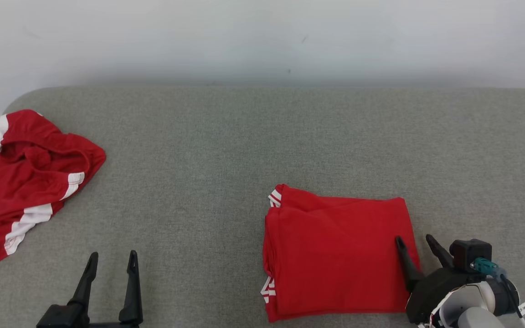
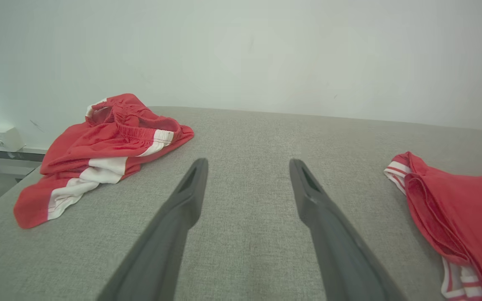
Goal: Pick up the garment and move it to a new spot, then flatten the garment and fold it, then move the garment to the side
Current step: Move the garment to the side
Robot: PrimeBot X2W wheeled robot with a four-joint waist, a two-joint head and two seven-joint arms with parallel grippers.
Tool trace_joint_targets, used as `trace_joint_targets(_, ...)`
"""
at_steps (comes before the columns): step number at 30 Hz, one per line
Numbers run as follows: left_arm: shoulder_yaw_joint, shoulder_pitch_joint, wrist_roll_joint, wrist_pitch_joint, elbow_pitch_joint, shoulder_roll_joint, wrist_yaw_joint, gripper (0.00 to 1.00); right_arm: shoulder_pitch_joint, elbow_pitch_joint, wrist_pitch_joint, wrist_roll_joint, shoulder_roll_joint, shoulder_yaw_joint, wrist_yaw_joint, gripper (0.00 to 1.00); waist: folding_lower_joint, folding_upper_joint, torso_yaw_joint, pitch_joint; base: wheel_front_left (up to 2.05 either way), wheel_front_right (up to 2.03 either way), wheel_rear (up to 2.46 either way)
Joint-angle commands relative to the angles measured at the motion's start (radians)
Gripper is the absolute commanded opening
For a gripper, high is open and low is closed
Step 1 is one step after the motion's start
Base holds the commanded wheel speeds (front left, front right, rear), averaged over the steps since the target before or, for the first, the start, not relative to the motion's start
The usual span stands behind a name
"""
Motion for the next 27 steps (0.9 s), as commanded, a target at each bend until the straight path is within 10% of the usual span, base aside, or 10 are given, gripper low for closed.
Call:
trace_joint_targets(1, -0.005, -0.013, 0.000, 0.000, -0.001, -0.002, 0.004, 1.00, -0.020, 0.041, -0.016, 0.009, -0.001, 0.005, -0.002, 1.00, -0.0002, -0.0001, 0.010, 0.017, 0.00, 0.00, 0.00)
trace_joint_targets(9, -0.009, -0.022, -0.005, -0.001, 0.000, -0.003, 0.008, 1.00, -0.064, 0.199, -0.037, 0.032, 0.028, 0.050, -0.002, 0.95, -0.0002, -0.0001, 0.010, 0.036, 0.00, 0.00, 0.00)
trace_joint_targets(11, -0.010, -0.022, -0.005, 0.000, 0.003, -0.003, 0.008, 1.00, -0.076, 0.232, -0.041, 0.046, 0.032, 0.066, -0.002, 0.10, -0.0002, -0.0001, 0.009, 0.036, 0.00, 0.00, 0.00)
trace_joint_targets(12, -0.010, -0.022, -0.004, 0.000, 0.003, -0.003, 0.009, 1.00, -0.083, 0.246, -0.045, 0.054, 0.030, 0.072, -0.002, 0.00, -0.0002, -0.0001, 0.008, 0.036, 0.00, 0.00, 0.00)
trace_joint_targets(27, -0.031, -0.115, -0.012, 0.000, -0.031, -0.005, -0.010, 1.00, -0.416, 0.264, -0.025, 0.113, -0.143, 0.207, -0.002, 0.00, -0.0002, -0.0001, -0.035, 0.181, 0.00, 0.00, 0.00)
